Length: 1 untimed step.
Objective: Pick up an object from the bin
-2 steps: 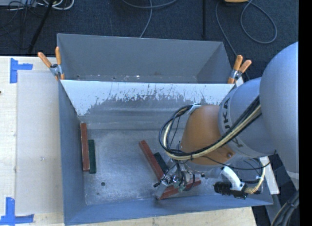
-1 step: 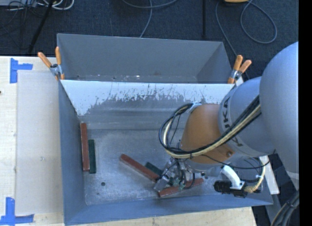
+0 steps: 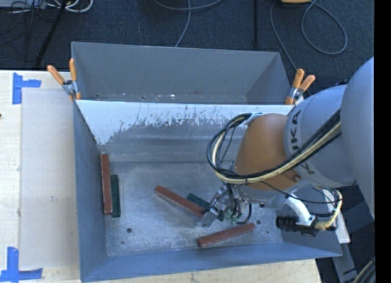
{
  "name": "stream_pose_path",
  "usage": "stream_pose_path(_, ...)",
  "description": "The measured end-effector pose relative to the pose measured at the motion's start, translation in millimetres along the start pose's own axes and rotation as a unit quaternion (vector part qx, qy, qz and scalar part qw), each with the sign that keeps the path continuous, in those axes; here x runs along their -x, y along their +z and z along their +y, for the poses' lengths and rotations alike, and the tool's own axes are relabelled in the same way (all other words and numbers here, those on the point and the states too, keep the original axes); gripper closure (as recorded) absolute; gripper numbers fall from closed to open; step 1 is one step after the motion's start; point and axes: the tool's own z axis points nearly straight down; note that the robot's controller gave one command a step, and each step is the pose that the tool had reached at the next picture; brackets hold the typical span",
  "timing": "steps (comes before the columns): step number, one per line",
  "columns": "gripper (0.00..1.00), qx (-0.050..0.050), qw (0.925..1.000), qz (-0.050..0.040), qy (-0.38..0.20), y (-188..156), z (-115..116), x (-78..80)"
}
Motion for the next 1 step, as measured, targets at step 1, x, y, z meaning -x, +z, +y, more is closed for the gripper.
stream_pose_path(1, 1.00, 0.003, 1.0000, -0.0011, 0.002, -112.1, 57.5, -25.4)
